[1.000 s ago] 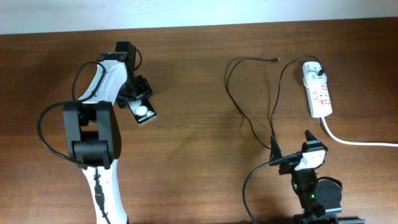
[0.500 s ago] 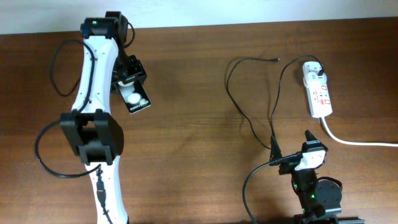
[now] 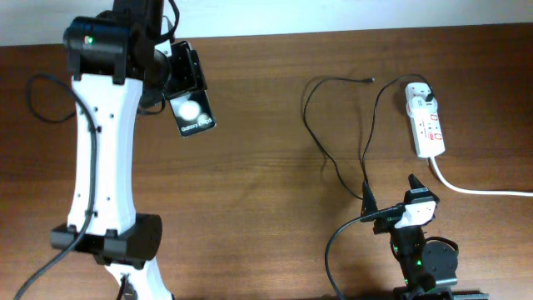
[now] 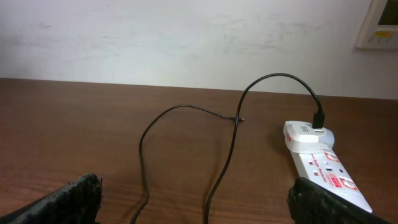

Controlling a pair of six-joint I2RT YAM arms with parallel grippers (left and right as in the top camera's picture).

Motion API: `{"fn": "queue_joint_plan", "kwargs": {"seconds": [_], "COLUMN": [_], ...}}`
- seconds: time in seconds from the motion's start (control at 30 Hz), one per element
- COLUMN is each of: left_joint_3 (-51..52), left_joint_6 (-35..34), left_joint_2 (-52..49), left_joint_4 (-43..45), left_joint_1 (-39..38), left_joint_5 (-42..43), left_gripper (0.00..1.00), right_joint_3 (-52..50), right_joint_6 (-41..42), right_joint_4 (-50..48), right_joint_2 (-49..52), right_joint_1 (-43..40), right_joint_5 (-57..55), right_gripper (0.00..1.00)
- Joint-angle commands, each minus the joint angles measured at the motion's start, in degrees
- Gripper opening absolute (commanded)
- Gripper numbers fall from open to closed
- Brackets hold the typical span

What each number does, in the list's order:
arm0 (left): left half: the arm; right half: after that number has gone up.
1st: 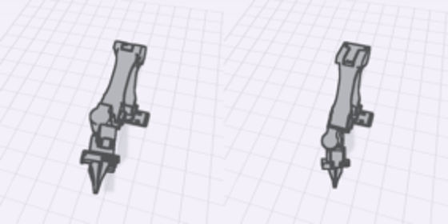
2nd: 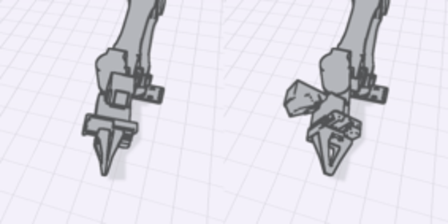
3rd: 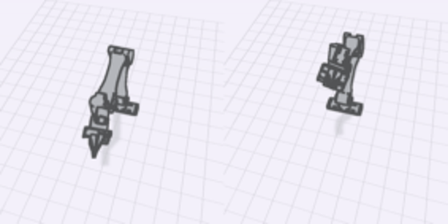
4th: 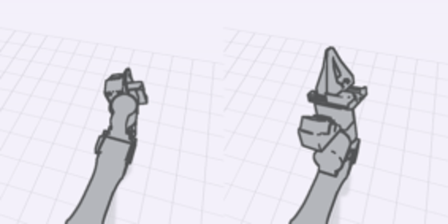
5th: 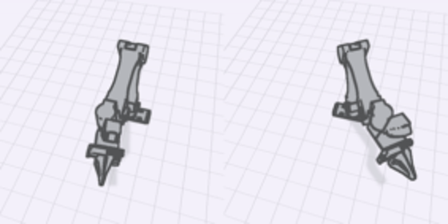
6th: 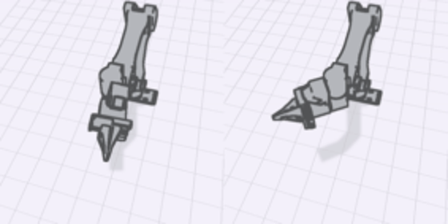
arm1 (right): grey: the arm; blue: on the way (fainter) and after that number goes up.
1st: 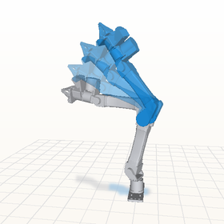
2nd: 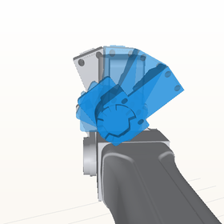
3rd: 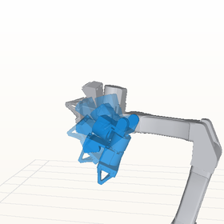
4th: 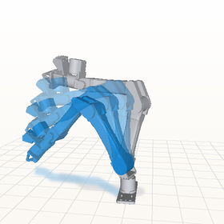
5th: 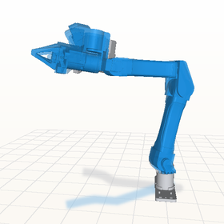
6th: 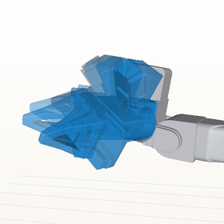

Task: Plug charger to phone and switch on socket
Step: 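Grasp the phone with the left gripper and lift it upright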

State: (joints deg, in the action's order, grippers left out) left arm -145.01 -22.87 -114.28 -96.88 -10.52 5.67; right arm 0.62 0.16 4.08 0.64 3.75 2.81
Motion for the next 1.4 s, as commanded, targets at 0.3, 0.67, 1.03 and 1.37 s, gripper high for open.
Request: {"fn": "queue_joint_plan", "kwargs": {"seconds": [0.3, 0.67, 1.03, 1.37], "left_joint_3": [28.5, 45.7, 45.7, 45.7], "left_joint_6": [2.6, -5.0, -14.1, -14.0], "left_joint_2": [7.2, 4.5, 3.7, 3.7], "left_joint_4": [5.1, 22.7, 22.9, 22.9], "left_joint_1": [-7.5, -7.2, -0.8, -0.4], "left_joint_5": [14.6, 36.7, 61.5, 62.5], "left_gripper": [0.52, 0.53, 0.45, 0.57], "right_joint_3": [-0.3, -0.3, -0.3, -0.3], "right_joint_6": [0.1, 0.1, 0.1, 0.0], "right_joint_4": [0.2, 0.2, 0.2, 0.2], "right_joint_2": [-0.3, -0.3, -0.3, -0.3], "right_joint_1": [0.4, 0.4, 0.4, 0.4], "right_joint_5": [-0.1, -0.1, -0.1, -0.1], "right_gripper": [0.99, 0.99, 0.99, 0.99]}}
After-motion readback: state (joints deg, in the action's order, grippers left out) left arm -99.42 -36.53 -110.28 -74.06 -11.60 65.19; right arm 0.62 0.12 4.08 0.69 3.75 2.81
